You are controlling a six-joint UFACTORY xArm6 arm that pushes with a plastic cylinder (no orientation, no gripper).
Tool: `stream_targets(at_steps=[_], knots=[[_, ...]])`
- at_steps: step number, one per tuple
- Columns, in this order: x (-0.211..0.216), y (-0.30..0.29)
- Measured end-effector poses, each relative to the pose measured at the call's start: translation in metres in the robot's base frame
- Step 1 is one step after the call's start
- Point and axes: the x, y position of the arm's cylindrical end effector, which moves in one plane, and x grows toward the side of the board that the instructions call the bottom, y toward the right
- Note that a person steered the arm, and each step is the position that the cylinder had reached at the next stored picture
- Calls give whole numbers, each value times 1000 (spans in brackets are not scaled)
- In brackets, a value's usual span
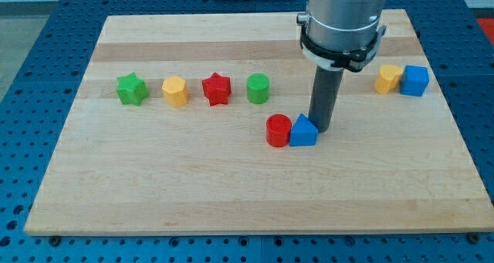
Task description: Push the blue cube diagonal to the yellow heart
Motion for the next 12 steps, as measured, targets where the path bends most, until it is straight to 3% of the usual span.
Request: stream_targets(at_steps=[1, 2, 4, 5, 7, 9, 10, 12], knots=[[-1, 0], [-1, 55], [-33, 245], [-43, 256], [-111, 222], [-57, 140], [-34, 137], [-30, 128]])
